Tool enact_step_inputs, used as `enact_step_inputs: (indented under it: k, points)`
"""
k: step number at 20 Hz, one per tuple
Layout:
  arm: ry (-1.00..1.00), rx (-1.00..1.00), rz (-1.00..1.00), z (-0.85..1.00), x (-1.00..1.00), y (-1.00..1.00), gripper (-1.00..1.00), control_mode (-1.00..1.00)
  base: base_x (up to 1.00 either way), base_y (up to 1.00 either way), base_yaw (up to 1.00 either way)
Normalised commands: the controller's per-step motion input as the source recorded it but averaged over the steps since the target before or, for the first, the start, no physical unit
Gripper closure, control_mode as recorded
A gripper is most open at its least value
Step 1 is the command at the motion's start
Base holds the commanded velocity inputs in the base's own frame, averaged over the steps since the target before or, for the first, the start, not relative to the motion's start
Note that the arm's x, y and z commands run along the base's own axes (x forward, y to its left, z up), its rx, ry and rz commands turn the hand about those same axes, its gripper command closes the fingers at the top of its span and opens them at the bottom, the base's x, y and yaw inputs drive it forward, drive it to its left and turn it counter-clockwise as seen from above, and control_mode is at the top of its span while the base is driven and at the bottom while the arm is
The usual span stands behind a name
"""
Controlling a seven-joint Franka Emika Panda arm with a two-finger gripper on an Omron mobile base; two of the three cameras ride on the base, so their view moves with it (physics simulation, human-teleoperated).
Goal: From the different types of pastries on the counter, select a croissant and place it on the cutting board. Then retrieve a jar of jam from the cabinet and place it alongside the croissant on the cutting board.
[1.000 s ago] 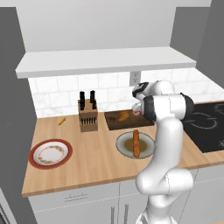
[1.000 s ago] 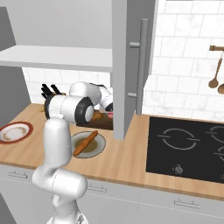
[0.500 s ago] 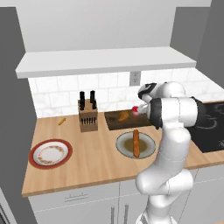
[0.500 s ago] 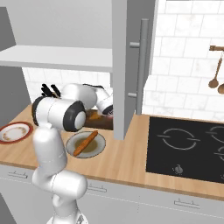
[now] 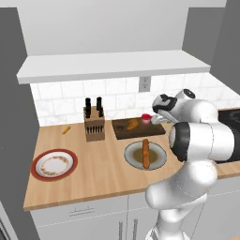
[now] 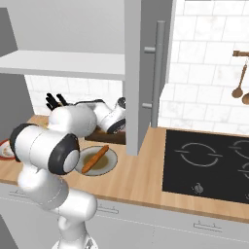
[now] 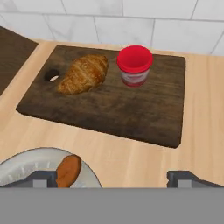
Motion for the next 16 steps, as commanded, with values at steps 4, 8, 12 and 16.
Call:
enact_step_inputs:
  k: [4,8,12,16]
  points:
    - [0.26,-0.01,-0.09,0.46,-0.83,0.0,-1.0,-1.0,0.0,0.0,0.0]
    - [0.18,-0.02,-0.2,0.77,-0.97,0.0,-1.0,-1.0,0.0,0.0,0.0]
    - [0.13,-0.04,-0.23,0.77,-0.95,0.0,-1.0,-1.0,0.0,0.0,0.0]
    - [-0.08,-0.01,-0.13,0.11,-0.85,0.0,-1.0,-1.0,0.0,0.0,0.0]
